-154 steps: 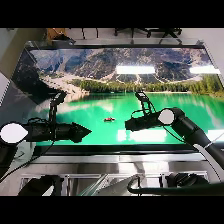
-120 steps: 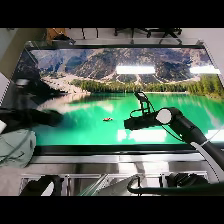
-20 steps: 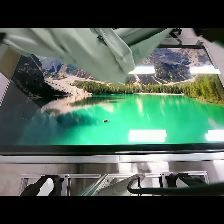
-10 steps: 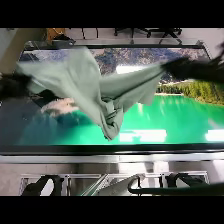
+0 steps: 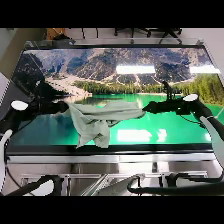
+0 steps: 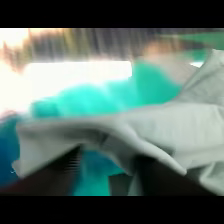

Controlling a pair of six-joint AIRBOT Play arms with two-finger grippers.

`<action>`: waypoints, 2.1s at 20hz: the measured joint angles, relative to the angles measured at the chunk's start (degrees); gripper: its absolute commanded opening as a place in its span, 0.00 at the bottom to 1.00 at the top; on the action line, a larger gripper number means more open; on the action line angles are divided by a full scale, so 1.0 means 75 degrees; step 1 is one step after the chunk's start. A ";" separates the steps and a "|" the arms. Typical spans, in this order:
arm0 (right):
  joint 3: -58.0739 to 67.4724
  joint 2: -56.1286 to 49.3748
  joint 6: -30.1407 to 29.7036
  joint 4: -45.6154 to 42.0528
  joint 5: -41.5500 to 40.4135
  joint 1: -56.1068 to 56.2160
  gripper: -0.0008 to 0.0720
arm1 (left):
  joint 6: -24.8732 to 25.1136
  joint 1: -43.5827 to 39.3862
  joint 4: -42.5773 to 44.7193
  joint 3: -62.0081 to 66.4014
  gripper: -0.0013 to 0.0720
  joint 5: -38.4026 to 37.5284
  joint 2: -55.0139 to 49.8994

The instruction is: Fold the shirts.

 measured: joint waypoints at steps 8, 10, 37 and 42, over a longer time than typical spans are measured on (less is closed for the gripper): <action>-0.0015 -0.0358 -0.0574 0.0734 -0.0230 -0.0003 0.04 | -0.1472 0.0772 0.0029 0.2244 0.94 -0.3203 -0.0883; -0.0009 -0.0364 -0.0627 0.0766 -0.0236 -0.0003 0.04 | -0.1716 0.0775 -0.0146 0.1810 0.94 -0.3815 -0.0536; 0.1757 0.1154 -0.0953 0.2285 0.0839 -0.0976 0.03 | -0.3034 -0.1399 0.0207 -0.0154 0.03 0.0472 0.2903; 0.3934 0.2617 -0.0970 0.3276 0.1172 -0.1373 0.03 | -0.2699 0.1008 0.0510 0.2847 0.03 -0.1268 0.4304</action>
